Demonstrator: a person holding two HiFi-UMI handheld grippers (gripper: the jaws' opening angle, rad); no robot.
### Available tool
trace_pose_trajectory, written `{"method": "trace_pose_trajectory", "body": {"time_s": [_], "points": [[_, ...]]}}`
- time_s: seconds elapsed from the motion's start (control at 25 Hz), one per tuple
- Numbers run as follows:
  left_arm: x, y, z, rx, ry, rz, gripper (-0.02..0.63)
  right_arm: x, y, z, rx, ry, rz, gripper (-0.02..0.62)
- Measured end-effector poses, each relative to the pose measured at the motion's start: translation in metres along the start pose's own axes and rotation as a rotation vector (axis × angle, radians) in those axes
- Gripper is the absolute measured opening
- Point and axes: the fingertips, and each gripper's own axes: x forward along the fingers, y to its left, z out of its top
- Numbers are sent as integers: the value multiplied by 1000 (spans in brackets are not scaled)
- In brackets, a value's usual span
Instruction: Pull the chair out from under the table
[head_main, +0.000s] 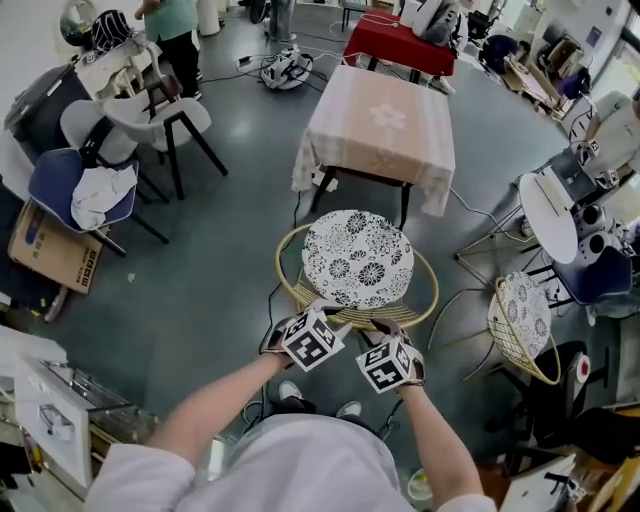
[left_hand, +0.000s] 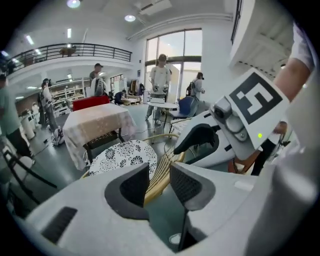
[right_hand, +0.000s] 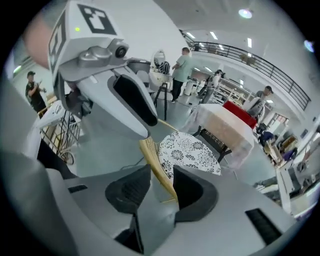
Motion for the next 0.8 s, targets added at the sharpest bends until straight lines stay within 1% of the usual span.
{"method": "trace_pose_trajectory", "body": {"time_s": [0.16, 0.24, 0.32, 0.4, 0.48, 0.68, 0.8], "points": [[2, -12, 9, -80, -37, 27, 127, -11, -7, -4, 119, -70, 6, 115], [4, -20, 18, -118, -59, 35, 126, -19, -14, -5, 193, -113, 2, 96], [4, -24, 30, -188, -99, 42, 126, -28, -22, -6, 258, -158, -1, 79], [3, -28, 42, -268, -143, 52, 126, -38, -30, -6, 294, -196, -3, 71], [2, -33, 52, -321, -178, 70, 126, -49, -36, -7, 327, -230, -2, 51], [-1, -48, 69, -397, -246, 130, 121, -73, -47, -5, 428, -328, 28, 26], [0, -60, 78, -443, -282, 154, 105, -87, -53, -7, 445, -366, 36, 18]]}}
